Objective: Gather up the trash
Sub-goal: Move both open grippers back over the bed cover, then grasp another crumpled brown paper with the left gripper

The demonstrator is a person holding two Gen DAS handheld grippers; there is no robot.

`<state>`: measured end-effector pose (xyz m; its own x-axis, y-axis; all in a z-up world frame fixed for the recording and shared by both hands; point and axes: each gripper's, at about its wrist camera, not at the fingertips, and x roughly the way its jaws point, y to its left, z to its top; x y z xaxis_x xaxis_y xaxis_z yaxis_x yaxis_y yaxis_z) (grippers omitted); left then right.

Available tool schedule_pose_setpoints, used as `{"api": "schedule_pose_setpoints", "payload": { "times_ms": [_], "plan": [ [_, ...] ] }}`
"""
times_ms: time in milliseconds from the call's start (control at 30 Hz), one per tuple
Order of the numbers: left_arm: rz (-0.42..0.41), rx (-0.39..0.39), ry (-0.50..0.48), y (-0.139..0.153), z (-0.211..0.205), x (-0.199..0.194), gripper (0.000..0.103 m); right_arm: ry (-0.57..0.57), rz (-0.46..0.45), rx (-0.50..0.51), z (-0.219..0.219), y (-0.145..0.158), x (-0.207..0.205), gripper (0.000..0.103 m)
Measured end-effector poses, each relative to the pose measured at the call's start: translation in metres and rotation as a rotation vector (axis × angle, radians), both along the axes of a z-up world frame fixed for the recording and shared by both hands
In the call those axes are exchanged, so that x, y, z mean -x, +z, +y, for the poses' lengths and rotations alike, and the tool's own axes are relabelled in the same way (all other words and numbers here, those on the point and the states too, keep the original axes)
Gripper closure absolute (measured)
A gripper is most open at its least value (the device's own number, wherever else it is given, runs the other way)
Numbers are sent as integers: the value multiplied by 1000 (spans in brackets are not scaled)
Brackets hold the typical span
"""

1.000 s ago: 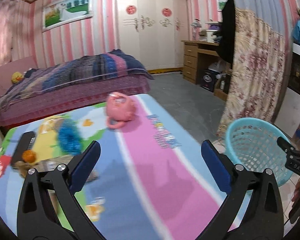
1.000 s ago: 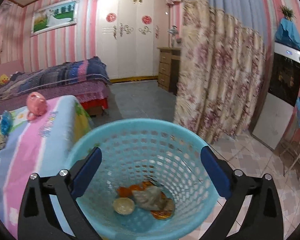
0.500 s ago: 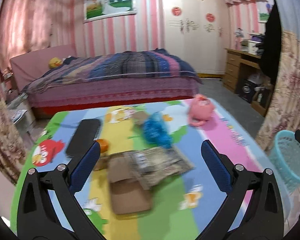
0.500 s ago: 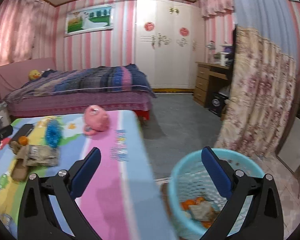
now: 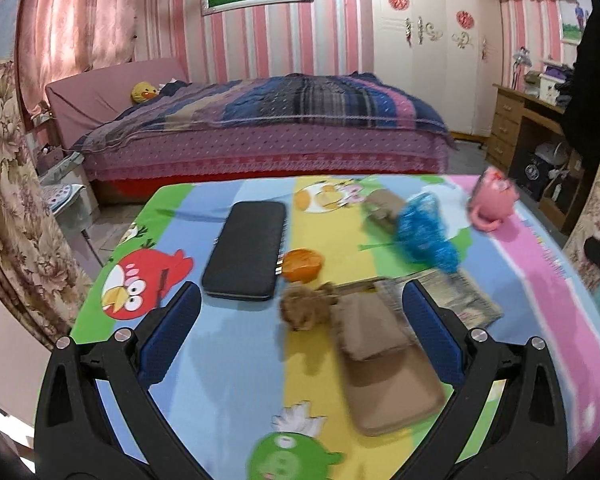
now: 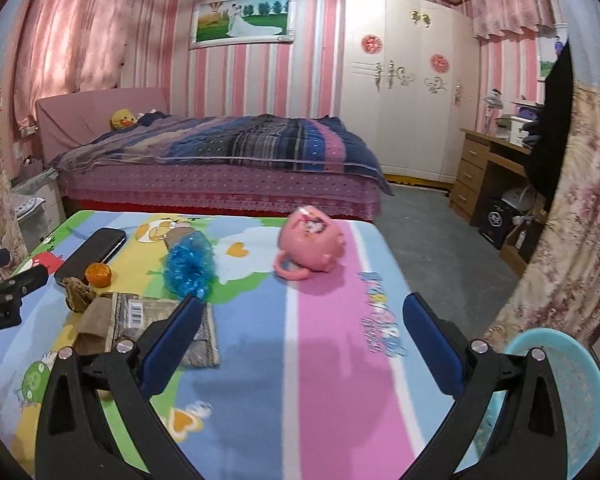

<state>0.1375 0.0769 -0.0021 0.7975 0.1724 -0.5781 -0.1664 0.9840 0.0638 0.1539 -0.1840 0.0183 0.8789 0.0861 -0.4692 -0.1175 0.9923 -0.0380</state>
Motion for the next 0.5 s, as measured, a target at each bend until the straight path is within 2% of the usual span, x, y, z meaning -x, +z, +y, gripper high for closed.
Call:
{"api": "schedule_pose_setpoints", "payload": {
  "times_ms": [100,167,300,400,500],
  "plan": [
    [33,-7,7,-13,12,-9,6,-10,23,-23,0,-12,-7,5],
    [58,10,8,-21,19,-15,6,-18,44,-37,-2,-23,-8,5],
    [104,72,13,-37,32,-29,6,-34,69,-2,-4,-31,-14,5],
    [122,114,23,-47,39,-37,6,-49,80,-26,-12,-35,-17,5],
    [142,120,18,-57,36,-45,6,-56,108,-39,-17,-40,-22,5]
  ]
}}
